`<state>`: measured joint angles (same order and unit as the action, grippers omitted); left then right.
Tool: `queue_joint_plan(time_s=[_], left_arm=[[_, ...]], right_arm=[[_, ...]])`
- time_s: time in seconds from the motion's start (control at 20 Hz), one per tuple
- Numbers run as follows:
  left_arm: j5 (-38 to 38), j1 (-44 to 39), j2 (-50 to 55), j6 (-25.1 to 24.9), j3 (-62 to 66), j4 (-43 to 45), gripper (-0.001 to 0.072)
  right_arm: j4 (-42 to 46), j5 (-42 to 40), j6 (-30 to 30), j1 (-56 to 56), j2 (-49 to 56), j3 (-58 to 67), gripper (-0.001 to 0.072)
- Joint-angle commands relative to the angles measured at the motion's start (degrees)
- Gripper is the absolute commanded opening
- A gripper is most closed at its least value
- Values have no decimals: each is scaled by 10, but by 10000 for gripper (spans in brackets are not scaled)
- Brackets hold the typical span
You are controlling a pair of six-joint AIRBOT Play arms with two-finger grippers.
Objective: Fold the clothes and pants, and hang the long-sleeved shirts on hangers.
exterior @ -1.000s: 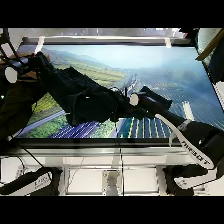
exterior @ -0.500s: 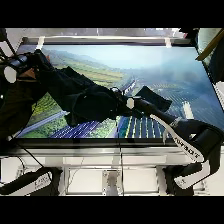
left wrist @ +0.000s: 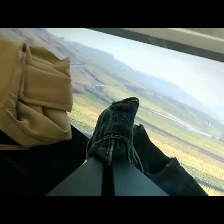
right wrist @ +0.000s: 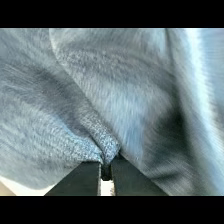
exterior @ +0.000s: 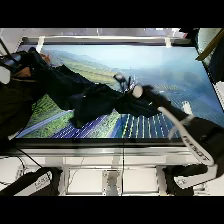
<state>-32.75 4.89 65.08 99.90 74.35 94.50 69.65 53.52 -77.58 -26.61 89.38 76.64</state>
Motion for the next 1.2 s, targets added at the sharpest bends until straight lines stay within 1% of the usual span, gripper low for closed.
queue_joint_plan(time_s=[0.0,0.05,0.15,0.25,0.3,0.4,0.5,0.55,0.65,0.7,0.75,0.8,0.85,1.0,1.05,1.15], left_arm=[[-32,14,-51,-2,1,0,20],[-44,13,-68,-2,1,-3,20],[-87,0,-98,-2,1,-33,20],[-152,-19,-112,-2,0,-30,19],[-192,-26,-111,-2,-1,-30,20],[-242,-31,-111,-2,-23,-30,20],[-263,-31,-111,-2,-68,-27,20],[-263,-31,-111,-2,-97,-19,19],[-263,-30,-111,-2,-160,-8,19],[-263,-30,-111,-2,-188,1,20],[-263,-30,-111,-2,-211,8,20],[-263,-30,-111,-2,-223,17,20],[-264,-30,-111,-2,-226,29,20],[-265,-30,-123,1,-226,85,20],[-266,-30,-131,1,-226,106,20],[-267,-26,-144,1,-226,122,20]], right_arm=[[109,232,1,69,-102,106,23],[113,259,3,89,-137,147,22],[113,256,12,111,-188,222,22],[116,246,24,114,-211,285,22],[113,257,24,114,-211,301,21],[101,300,22,113,-196,286,22],[88,351,22,113,-166,240,24],[73,360,22,113,-148,200,26],[34,338,23,113,-120,99,49],[7,310,22,113,-110,46,184],[-19,276,22,113,-101,-5,382],[-31,252,22,113,-94,-38,423],[-26,245,23,114,-92,-56,422],[80,265,23,120,-119,-37,422],[110,266,26,134,-141,-25,423],[138,259,34,191,-188,-23,423]])
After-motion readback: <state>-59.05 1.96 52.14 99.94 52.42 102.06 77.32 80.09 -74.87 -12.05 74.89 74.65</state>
